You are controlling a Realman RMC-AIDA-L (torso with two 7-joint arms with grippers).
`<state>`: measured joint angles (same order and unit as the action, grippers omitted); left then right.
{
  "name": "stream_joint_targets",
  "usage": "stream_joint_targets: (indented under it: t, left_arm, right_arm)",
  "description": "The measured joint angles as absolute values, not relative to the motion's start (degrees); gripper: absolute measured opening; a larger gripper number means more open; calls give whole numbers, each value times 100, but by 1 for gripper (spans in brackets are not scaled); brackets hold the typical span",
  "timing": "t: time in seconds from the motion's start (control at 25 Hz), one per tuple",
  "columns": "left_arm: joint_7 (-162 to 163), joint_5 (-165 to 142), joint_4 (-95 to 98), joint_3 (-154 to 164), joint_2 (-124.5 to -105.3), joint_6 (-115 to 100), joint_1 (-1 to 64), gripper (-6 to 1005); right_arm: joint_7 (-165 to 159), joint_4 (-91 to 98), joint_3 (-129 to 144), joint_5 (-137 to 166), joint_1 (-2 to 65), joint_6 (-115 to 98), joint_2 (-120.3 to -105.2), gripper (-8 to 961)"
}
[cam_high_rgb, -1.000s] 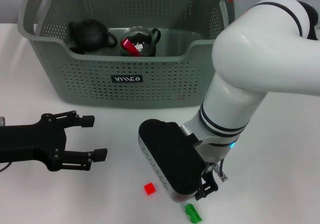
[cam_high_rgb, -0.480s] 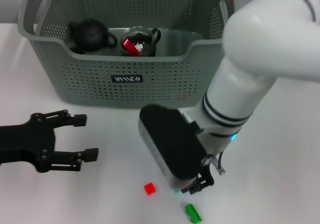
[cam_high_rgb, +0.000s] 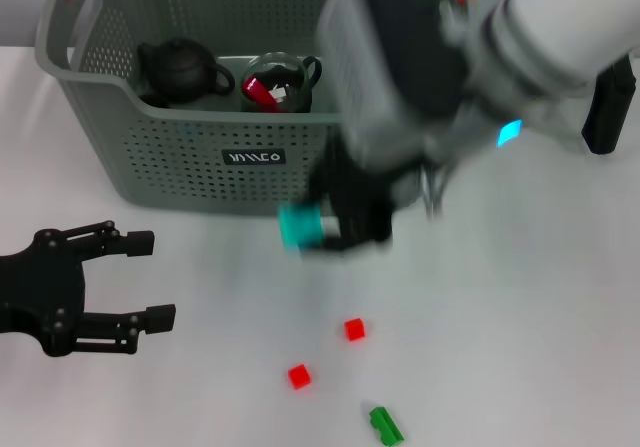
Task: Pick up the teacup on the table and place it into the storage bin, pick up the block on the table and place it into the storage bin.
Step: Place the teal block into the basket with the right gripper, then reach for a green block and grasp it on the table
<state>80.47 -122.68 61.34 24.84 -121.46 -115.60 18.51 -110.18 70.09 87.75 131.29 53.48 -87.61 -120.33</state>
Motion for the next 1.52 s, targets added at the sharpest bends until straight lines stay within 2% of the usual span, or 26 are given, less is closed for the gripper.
stream_joint_targets:
  t: [0.4,0.68,1.12,1.2,1.36,1.52]
  left_arm:
    - [7830,-12251,6135,2549,-12150,-11593,1966,917]
    - [7787,-12218,6121,2540,-12145,-11552,2108,916]
    - [7700,-12174,6113,2549,-12098,-11534,2320,916]
    - [7672,-12184,6103,2549,-12098,-11526,2345,916]
    - [7629,-12183,6079,2548,-12089,-11497,2377,916]
    - [7619,-12180,6077,2542,-12098,-11484,2395,916]
  right_arm:
    - [-11264,6620,7175,12694,5427,-6783,-12025,418]
    - [-11522,5000,7134,12678,5992,-4960,-12024,419]
    - [-11879,4680,7168,12688,6201,-4723,-12021,433]
    - [-11880,4720,7150,12678,6168,-4681,-12021,650]
    - [-11783,4959,7132,12482,6013,-4635,-12024,734]
    - [-11580,5710,7252,12021,5530,-4855,-12032,819]
